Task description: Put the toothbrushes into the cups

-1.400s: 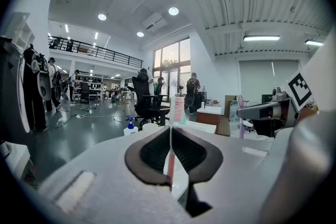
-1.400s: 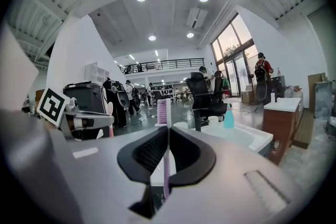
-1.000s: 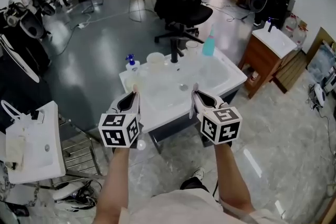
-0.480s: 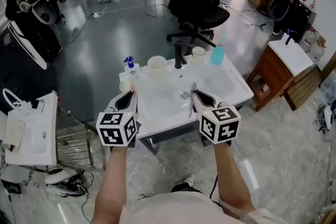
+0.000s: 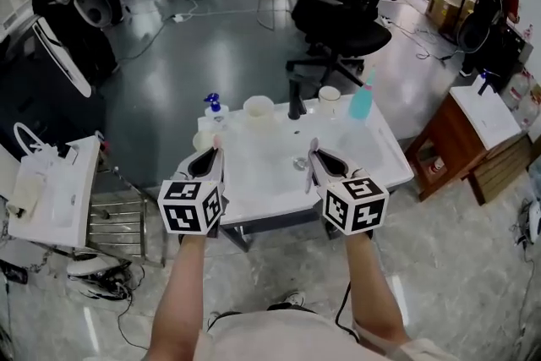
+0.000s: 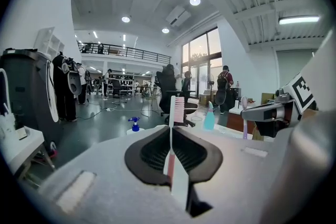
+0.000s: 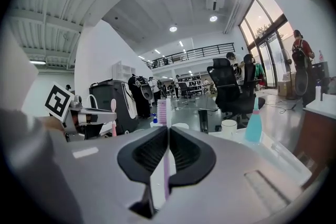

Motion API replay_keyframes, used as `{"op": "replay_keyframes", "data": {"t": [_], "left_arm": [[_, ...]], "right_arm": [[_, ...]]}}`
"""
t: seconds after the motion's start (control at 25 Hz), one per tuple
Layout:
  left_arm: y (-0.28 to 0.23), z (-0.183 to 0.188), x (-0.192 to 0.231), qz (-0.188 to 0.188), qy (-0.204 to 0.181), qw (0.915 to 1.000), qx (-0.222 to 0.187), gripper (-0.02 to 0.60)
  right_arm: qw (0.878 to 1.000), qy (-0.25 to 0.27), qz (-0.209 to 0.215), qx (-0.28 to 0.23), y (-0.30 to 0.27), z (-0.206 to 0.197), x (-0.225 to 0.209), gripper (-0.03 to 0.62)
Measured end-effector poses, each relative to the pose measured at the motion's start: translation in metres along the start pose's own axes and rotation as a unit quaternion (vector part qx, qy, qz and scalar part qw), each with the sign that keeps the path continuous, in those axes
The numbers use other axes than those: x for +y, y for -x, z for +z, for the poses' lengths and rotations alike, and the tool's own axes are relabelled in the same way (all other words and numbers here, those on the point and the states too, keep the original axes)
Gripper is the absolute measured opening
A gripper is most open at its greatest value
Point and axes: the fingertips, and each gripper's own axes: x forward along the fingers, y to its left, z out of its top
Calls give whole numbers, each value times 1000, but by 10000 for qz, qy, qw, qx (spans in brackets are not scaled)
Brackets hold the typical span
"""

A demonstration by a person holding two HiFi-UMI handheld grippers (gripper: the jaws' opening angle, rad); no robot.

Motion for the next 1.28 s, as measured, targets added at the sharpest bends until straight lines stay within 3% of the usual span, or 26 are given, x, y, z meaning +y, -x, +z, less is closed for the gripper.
{"op": "replay_keyframes", "data": {"t": [0.56,1.28], "left_arm": [[14,3,37,778,159,9968,-31,15],[-58,35,106,824,228,9959,-312,15]], "right_arm": [[9970,64,777,40,-45,9,13,15],[9946,262,997,86,-156,38,13,15]]}}
